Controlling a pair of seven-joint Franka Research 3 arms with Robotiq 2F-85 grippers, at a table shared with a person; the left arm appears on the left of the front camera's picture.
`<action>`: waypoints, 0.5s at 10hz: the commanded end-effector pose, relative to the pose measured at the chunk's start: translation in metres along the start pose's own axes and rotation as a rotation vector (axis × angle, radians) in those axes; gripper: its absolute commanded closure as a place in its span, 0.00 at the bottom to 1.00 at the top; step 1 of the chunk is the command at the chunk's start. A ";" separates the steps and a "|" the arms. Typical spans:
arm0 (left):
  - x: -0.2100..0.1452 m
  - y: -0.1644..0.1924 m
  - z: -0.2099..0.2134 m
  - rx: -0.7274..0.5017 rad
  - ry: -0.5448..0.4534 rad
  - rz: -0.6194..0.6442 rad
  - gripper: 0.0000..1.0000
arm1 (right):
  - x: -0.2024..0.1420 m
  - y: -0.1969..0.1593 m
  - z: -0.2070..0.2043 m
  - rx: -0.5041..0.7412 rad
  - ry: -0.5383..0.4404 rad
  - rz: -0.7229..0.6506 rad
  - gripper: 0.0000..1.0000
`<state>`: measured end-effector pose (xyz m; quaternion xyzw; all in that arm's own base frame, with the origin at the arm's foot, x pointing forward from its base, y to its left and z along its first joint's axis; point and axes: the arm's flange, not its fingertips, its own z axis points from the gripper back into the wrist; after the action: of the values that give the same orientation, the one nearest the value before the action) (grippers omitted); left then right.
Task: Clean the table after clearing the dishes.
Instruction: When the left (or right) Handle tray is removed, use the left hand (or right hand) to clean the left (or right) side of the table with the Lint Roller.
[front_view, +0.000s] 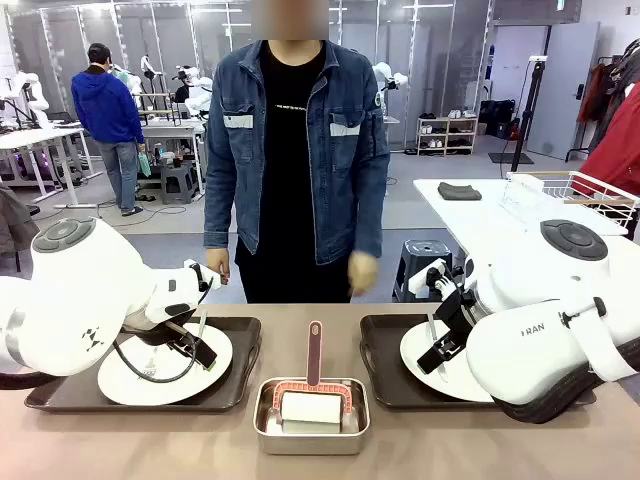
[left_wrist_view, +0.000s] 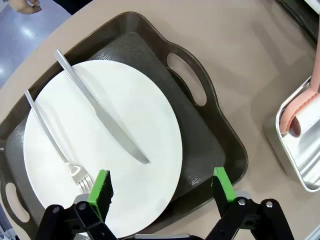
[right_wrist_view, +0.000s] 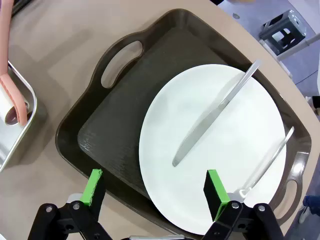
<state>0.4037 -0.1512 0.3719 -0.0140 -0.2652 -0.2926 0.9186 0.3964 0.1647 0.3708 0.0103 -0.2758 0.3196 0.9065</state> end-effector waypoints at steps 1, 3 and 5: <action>0.000 0.000 0.000 0.000 0.000 0.000 0.00 | 0.000 0.000 0.000 0.000 0.000 0.000 0.00; 0.000 0.000 0.000 0.000 0.000 0.000 0.00 | 0.000 0.000 0.000 0.000 0.000 0.000 0.00; 0.000 0.000 0.000 0.000 0.000 0.000 0.00 | 0.000 0.000 0.000 0.000 0.000 0.000 0.00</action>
<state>0.4035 -0.1517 0.3719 -0.0140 -0.2652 -0.2932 0.9184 0.3967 0.1643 0.3708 0.0099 -0.2758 0.3196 0.9065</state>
